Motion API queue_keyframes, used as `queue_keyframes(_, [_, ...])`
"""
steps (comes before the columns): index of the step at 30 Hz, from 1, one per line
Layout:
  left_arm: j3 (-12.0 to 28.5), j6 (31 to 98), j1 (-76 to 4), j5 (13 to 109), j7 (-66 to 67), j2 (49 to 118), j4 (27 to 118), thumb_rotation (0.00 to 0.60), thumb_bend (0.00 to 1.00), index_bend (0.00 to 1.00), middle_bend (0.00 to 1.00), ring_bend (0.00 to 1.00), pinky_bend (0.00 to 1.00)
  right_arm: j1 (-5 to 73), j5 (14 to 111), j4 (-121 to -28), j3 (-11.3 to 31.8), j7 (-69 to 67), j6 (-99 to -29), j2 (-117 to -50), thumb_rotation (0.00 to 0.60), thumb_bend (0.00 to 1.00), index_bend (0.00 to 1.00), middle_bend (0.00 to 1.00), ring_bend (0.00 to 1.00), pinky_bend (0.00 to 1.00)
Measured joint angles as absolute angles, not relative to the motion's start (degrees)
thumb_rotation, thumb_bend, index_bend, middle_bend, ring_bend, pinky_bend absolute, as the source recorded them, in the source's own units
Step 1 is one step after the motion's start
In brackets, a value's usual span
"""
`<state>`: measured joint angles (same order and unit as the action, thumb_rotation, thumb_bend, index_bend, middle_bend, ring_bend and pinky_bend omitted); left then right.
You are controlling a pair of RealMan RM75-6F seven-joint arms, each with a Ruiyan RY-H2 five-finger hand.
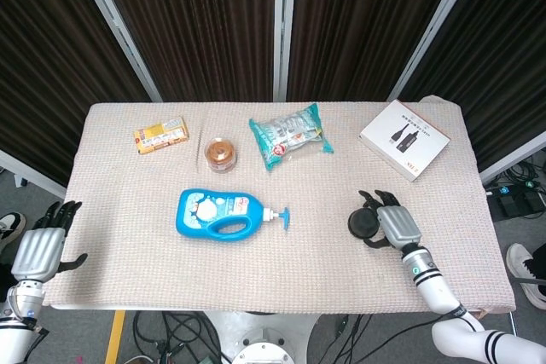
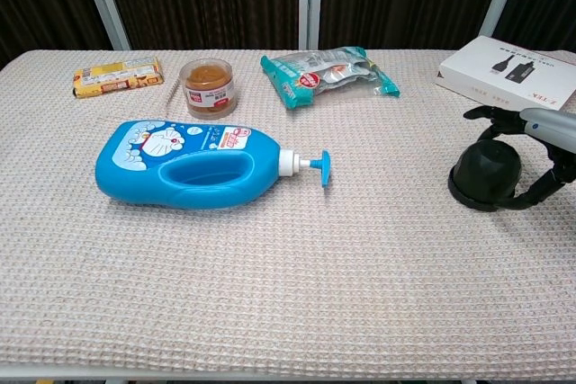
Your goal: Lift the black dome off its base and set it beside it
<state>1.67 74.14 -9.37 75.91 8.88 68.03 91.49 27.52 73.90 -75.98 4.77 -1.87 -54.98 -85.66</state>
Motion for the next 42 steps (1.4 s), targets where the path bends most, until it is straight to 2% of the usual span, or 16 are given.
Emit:
queue_keyframes(8, [1.6, 74.2, -9.2, 76.0, 8.7, 67.9, 91.5, 0.600, 0.18, 0.06, 0.05, 0.00, 0.22, 27.3, 74.2, -75.5, 5.2, -2.0, -56.2, -86.2, 0.600, 0.10, 0.09, 0.36, 0.00, 0.00])
queue_keyframes(26, [1.6, 74.2, -9.4, 76.2, 9.1, 67.7, 92.1, 0.600, 0.18, 0.06, 0.05, 0.00, 0.22, 25.2, 76.1, -80.6, 6.8, -5.4, -61.6, -80.9, 0.600, 0.10, 0.09, 0.37, 0.00, 0.00])
queue_keyframes(34, [1.6, 74.3, -9.4, 76.3, 9.3, 67.6, 92.2, 0.600, 0.18, 0.06, 0.05, 0.00, 0.22, 23.4, 74.1, -76.8, 6.0, -6.8, -60.8, -79.6, 0.600, 0.10, 0.09, 0.36, 0.00, 0.00])
queue_keyframes(42, [1.3, 74.0, -9.4, 76.4, 9.3, 67.8, 91.9, 0.600, 0.18, 0.06, 0.05, 0.00, 0.22, 22.8, 72.9, -70.6, 4.9, -7.9, -58.0, -82.4, 0.600, 0.10, 0.09, 0.36, 0.00, 0.00])
